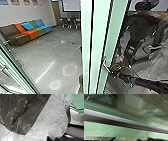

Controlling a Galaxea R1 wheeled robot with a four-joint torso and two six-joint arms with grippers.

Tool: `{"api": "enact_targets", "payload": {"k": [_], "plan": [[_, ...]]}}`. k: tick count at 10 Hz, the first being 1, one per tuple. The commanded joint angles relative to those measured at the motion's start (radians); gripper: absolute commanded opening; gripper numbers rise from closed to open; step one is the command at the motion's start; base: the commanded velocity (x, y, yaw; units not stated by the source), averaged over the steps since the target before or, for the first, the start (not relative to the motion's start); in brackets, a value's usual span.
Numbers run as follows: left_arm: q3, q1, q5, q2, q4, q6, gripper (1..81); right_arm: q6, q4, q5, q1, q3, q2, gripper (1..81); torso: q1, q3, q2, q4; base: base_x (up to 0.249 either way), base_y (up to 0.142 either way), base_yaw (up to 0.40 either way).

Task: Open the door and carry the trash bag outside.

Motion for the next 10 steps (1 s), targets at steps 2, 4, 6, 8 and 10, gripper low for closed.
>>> {"api": "enact_targets", "payload": {"k": [2, 4, 6, 8, 10], "plan": [[0.012, -0.023, 0.062, -0.007, -0.004, -0.001, 1.0, -0.01, 0.002, -0.31, 0.037, -0.083, -0.125, 81.1, 0.001, 0.0, 0.001, 0.0, 0.0, 0.0, 0.0], [0.016, -0.023, 0.062, -0.008, -0.004, -0.001, 1.0, -0.007, 0.008, -0.305, 0.056, 0.004, -0.187, 81.1, 0.003, -0.001, 0.003, 0.001, 0.0, 0.0, 0.0], [0.018, -0.023, 0.062, -0.009, -0.004, -0.001, 1.0, 0.002, 0.014, -0.287, 0.075, 0.099, -0.238, 81.1, 0.005, -0.002, 0.004, 0.001, 0.0, 0.0, 0.0], [0.021, -0.021, 0.064, -0.011, -0.005, -0.001, 1.0, 0.01, 0.049, -0.166, 0.092, 0.223, -0.295, 81.1, 0.006, -0.002, 0.004, 0.002, 0.0, 0.0, 0.0], [0.03, -0.02, 0.062, -0.014, -0.004, -0.001, 1.0, 0.011, 0.068, -0.15, 0.104, 0.261, -0.304, 81.1, 0.007, -0.003, 0.005, 0.002, 0.0, 0.0, 0.0]]}}
